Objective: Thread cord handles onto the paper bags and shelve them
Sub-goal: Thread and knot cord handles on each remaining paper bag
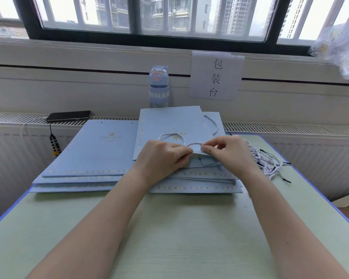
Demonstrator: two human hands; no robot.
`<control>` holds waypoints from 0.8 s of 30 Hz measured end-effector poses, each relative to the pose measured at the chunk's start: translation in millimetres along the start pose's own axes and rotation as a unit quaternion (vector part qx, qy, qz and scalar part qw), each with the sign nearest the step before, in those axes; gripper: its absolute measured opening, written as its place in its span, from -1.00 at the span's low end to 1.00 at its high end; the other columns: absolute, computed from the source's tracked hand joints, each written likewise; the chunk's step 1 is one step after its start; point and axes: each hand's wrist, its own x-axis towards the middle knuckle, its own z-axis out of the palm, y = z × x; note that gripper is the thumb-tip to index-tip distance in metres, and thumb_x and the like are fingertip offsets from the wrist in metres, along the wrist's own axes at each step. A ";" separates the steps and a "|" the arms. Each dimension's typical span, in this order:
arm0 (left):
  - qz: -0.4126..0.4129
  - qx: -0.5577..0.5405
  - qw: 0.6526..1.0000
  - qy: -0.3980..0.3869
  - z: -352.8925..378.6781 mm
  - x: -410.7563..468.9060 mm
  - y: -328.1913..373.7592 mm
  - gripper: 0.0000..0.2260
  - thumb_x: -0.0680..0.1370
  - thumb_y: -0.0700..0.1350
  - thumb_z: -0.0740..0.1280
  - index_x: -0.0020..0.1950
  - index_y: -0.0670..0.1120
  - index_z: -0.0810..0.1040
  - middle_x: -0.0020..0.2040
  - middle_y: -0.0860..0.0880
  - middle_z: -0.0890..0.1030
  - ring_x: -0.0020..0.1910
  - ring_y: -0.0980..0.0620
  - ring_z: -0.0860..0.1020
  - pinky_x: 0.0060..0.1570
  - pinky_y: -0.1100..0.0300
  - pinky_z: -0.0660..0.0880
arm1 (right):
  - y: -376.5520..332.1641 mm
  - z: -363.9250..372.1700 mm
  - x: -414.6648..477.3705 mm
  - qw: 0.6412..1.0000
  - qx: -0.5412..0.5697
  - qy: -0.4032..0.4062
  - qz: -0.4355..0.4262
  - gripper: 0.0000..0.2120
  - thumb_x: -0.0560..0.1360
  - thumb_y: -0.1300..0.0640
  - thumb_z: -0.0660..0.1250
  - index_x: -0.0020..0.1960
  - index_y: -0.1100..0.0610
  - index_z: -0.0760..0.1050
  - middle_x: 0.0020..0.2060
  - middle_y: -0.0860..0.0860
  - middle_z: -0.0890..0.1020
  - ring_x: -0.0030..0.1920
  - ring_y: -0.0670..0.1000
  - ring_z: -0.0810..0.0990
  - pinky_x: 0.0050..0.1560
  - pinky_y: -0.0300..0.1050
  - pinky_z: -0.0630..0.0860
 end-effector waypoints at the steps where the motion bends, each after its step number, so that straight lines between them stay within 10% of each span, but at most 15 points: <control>1: -0.002 -0.004 1.000 -0.001 -0.7 0.5 0.0 -0.79 0.50 -0.09 0.25 -0.24 -0.04 0.65 -0.38 0.06 0.63 -0.49 -0.01 0.54 -0.60 0.18 0.41 | -0.5 0.6 0.0 1.000 -0.011 -0.004 0.002 -0.94 0.42 0.05 0.45 -0.22 -0.03 0.62 -0.32 -0.09 0.61 -0.32 -0.16 0.45 -0.28 -0.48 0.34; 10: -0.075 -0.058 0.993 0.066 -7.6 5.8 1.4 -0.78 0.47 -0.09 0.26 -0.22 -0.08 0.69 -0.43 0.01 0.62 -0.53 -0.02 0.52 -0.54 0.21 0.47 | -6.5 -3.9 0.9 0.990 0.106 -0.086 0.024 -0.72 0.61 0.01 0.15 -0.04 -0.02 0.64 0.08 -0.12 0.55 0.11 -0.13 0.48 0.03 -0.36 0.31; 17: -0.115 -0.078 0.989 0.059 -11.0 5.8 -0.4 -0.78 0.48 -0.06 0.27 -0.15 -0.10 0.71 -0.34 0.02 0.67 -0.47 0.01 0.58 -0.48 0.18 0.52 | -6.7 -2.9 -1.8 0.987 0.103 -0.120 -0.015 -0.86 0.52 0.16 0.34 0.04 0.09 0.63 0.06 -0.06 0.56 0.00 -0.30 0.51 -0.05 -0.56 0.35; 24: -0.224 -0.144 0.962 0.062 -16.8 13.2 2.7 -0.87 0.47 -0.17 0.39 -0.04 -0.15 0.70 -0.21 -0.03 0.70 -0.29 0.18 0.61 -0.16 0.32 0.53 | -7.9 11.3 -6.8 0.964 -0.025 0.102 -0.244 -0.70 0.42 0.18 0.37 0.14 0.04 0.55 -0.06 -0.09 0.55 -0.02 -0.08 0.52 0.08 -0.23 0.44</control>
